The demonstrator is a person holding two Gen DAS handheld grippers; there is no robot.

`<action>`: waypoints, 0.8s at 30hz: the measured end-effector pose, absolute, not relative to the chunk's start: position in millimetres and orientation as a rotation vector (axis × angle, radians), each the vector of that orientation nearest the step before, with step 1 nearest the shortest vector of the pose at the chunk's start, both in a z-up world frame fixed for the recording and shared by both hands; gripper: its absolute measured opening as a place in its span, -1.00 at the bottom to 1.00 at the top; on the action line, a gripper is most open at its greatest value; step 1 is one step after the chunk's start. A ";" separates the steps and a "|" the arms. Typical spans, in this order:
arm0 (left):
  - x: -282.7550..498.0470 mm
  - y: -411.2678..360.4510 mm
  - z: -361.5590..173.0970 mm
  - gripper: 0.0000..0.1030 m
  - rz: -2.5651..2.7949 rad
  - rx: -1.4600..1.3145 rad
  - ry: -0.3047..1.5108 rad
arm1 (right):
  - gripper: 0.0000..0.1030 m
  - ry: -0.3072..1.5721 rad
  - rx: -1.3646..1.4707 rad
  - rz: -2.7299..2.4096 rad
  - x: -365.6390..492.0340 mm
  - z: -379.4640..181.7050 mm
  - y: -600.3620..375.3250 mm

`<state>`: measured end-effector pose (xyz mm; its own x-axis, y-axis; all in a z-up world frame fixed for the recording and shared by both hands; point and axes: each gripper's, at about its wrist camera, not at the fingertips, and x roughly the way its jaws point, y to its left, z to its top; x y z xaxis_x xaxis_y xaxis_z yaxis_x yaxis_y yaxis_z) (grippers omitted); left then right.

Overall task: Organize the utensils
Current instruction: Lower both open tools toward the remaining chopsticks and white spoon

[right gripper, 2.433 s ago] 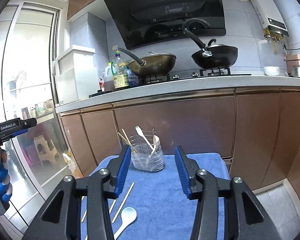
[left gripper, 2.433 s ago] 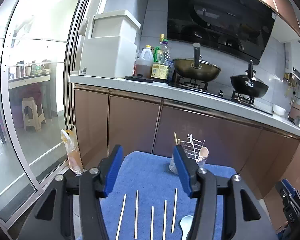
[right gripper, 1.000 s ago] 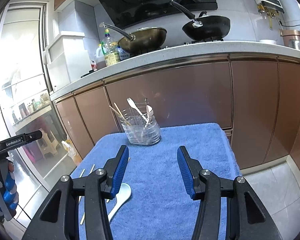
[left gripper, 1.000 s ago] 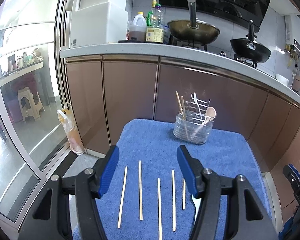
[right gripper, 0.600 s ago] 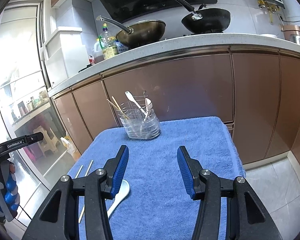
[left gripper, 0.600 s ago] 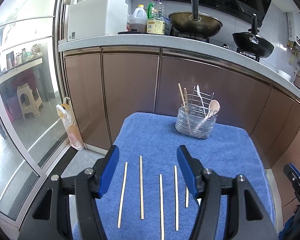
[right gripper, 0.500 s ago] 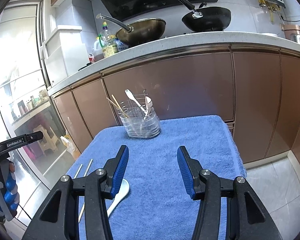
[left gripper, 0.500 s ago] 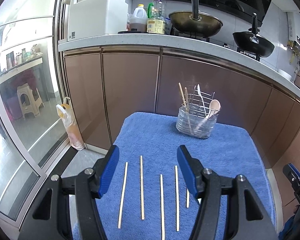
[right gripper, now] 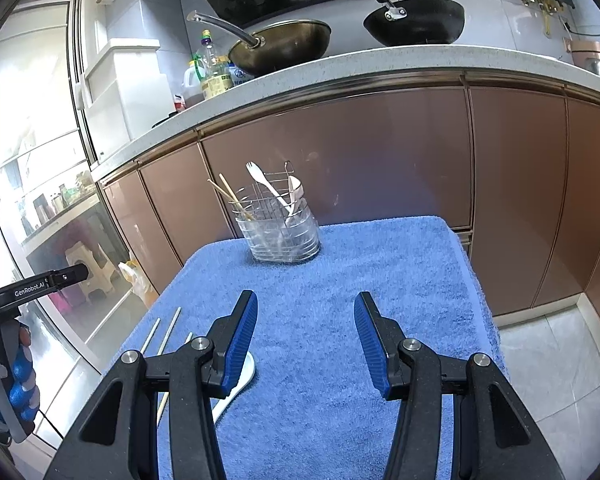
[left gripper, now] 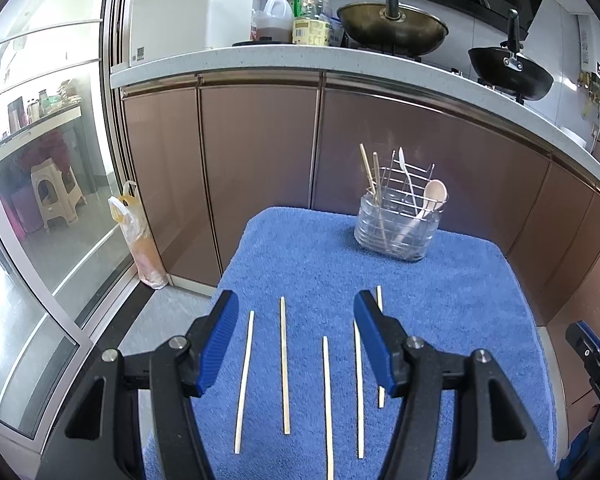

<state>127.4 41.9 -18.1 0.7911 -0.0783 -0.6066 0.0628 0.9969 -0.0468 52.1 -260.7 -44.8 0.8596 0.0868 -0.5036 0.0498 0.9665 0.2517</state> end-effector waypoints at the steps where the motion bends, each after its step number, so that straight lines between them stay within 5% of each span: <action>1: 127.6 42.5 -19.3 0.13 -0.076 -0.025 0.656 | -0.03 0.540 0.261 0.020 52.3 -45.2 -260.3; 24: 133.8 50.5 -40.4 0.13 -0.089 -0.035 0.713 | -0.03 0.609 0.221 0.046 66.1 -58.5 -240.8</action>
<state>133.8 50.5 -40.4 0.7525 -0.0938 -0.6519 0.0697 0.9956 -0.0627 66.1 -240.8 -58.5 0.8200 0.1077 -0.5621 0.0219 0.9755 0.2189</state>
